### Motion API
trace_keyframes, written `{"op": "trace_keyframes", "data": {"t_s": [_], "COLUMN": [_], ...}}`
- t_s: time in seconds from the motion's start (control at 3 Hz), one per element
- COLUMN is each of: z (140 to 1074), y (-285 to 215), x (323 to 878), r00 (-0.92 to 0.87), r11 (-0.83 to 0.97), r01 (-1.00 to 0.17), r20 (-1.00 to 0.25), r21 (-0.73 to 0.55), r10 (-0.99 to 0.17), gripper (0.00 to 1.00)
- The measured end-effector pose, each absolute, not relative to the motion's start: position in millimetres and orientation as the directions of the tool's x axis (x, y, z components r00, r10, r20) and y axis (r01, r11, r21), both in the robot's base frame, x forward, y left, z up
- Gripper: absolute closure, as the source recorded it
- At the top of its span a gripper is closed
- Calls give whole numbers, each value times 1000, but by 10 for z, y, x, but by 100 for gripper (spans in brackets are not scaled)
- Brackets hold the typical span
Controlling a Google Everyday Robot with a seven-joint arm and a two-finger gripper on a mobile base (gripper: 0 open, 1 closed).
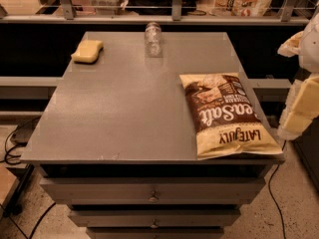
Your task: Move brown chip bag near water bottle
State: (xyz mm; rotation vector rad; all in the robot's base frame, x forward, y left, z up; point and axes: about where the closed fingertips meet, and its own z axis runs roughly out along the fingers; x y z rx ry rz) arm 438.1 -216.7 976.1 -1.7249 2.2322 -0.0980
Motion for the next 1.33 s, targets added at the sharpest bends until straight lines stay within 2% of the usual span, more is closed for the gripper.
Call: {"op": "trace_keyframes", "data": {"t_s": [0.67, 1.33], "z": [9763, 9387], "y": [-2224, -2208], "x": [4454, 4816], "r00": [-225, -267], "r11": [284, 350], "r01": [-928, -928], "r20": [-244, -428], "r21": [-240, -126], "r10": [-943, -863], "gripper": [0, 0]}}
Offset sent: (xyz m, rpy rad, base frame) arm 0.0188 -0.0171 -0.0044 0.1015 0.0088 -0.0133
